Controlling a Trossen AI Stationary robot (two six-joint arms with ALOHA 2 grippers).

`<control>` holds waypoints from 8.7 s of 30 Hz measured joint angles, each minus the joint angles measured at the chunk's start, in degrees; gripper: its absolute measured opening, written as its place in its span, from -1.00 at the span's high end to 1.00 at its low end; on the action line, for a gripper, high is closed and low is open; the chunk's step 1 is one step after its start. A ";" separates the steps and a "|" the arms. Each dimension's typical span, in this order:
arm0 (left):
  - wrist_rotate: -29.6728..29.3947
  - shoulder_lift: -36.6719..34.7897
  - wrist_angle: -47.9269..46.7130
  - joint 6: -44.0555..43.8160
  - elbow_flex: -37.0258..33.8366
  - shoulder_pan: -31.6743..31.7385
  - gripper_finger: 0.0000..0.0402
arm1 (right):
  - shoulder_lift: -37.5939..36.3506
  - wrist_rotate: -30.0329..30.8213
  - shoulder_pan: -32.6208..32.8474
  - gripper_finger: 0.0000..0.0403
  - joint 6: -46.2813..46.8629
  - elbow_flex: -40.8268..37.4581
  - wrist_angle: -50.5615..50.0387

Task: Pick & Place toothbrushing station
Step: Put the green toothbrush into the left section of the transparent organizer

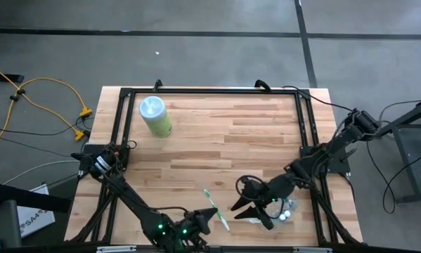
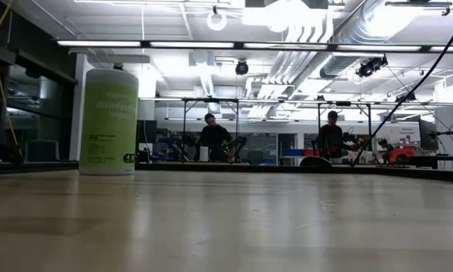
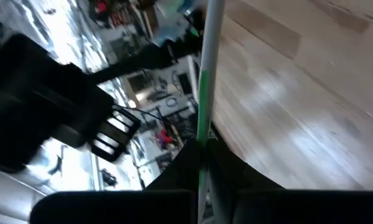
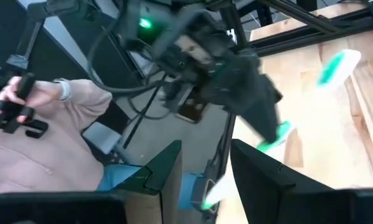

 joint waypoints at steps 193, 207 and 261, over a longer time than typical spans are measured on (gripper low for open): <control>23.34 -7.16 -72.37 -90.10 -2.07 33.79 0.62 | -18.53 30.67 12.67 0.98 -4.24 0.04 -30.13; 45.04 -7.56 -55.26 -89.44 -24.25 31.59 0.78 | -21.22 30.30 16.21 0.98 0.84 0.02 -35.08; 47.55 -7.56 -52.97 -98.37 -24.63 25.79 0.78 | -2.78 35.19 26.53 0.98 20.92 0.02 -40.75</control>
